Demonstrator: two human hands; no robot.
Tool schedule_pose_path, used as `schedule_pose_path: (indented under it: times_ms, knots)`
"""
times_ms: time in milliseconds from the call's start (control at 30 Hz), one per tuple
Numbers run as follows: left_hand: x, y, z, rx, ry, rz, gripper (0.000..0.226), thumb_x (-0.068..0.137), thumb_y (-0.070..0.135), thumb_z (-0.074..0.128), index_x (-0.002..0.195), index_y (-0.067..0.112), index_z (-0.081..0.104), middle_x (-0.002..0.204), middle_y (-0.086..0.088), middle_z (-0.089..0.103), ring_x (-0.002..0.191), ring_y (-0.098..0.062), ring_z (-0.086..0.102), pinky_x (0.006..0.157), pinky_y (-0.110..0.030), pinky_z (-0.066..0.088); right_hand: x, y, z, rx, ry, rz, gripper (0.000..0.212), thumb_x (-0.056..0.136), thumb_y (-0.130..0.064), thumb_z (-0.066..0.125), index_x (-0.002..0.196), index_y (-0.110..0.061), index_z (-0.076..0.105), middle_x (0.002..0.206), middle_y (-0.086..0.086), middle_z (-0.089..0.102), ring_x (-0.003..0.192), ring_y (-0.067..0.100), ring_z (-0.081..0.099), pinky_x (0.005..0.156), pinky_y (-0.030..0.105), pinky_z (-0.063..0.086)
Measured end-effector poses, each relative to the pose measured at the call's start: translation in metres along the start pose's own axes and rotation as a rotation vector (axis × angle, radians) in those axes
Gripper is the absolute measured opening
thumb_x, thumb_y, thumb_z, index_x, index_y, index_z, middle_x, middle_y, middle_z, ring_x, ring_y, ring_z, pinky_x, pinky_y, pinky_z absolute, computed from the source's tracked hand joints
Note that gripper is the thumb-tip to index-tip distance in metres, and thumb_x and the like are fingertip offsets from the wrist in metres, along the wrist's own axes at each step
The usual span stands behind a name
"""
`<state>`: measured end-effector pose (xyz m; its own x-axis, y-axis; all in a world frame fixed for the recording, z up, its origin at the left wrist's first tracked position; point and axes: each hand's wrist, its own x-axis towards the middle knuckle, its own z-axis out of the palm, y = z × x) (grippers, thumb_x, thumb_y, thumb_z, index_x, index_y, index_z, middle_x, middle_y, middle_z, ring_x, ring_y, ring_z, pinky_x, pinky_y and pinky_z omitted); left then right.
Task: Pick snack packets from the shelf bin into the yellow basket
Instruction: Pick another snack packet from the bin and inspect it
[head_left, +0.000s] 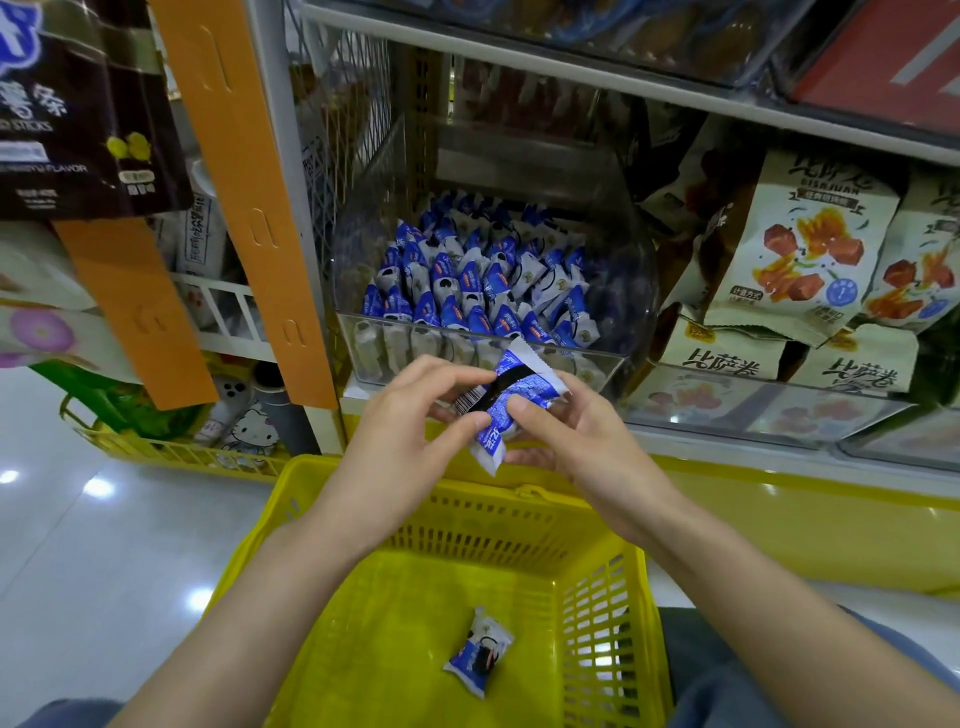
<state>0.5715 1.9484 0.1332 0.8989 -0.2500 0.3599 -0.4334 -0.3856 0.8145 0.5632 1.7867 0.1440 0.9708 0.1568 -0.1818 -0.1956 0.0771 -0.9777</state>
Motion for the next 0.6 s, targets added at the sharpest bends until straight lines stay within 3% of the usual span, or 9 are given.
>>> schedule_pose_path:
  times_ms: [267, 467, 600]
  knots:
    - [-0.0076, -0.0062, 0.0054, 0.235, -0.029, 0.003, 0.036, 0.090, 0.008, 0.052, 0.124, 0.020, 0.050, 0.112, 0.009, 0.054, 0.098, 0.001, 0.050, 0.081, -0.018, 0.043, -0.0015, 0.0029, 0.0084, -0.132, -0.079, -0.044, 0.031, 0.089, -0.008, 0.056, 0.120, -0.006, 0.049, 0.106, 0.010, 0.062, 0.076, 0.009, 0.067, 0.066, 0.024, 0.057]
    - [-0.0087, -0.0029, 0.0044, 0.371, -0.015, 0.025, 0.017, 0.093, 0.018, 0.050, 0.107, 0.012, 0.058, 0.099, -0.001, 0.058, 0.082, -0.020, 0.059, 0.069, -0.042, 0.049, -0.0003, 0.0048, 0.0076, -0.220, -0.132, -0.047, 0.030, 0.088, -0.006, 0.058, 0.116, -0.012, 0.050, 0.102, 0.004, 0.060, 0.082, 0.016, 0.066, 0.067, 0.026, 0.057]
    - [-0.0059, -0.0071, 0.0067, 0.251, 0.039, -0.016, 0.012, 0.093, 0.012, 0.049, 0.091, 0.014, 0.060, 0.083, 0.006, 0.055, 0.074, -0.008, 0.050, 0.064, -0.019, 0.040, 0.0006, 0.0063, 0.0062, -0.245, -0.136, -0.047, 0.031, 0.087, -0.007, 0.059, 0.116, -0.016, 0.050, 0.110, 0.009, 0.060, 0.082, 0.018, 0.064, 0.065, 0.024, 0.056]
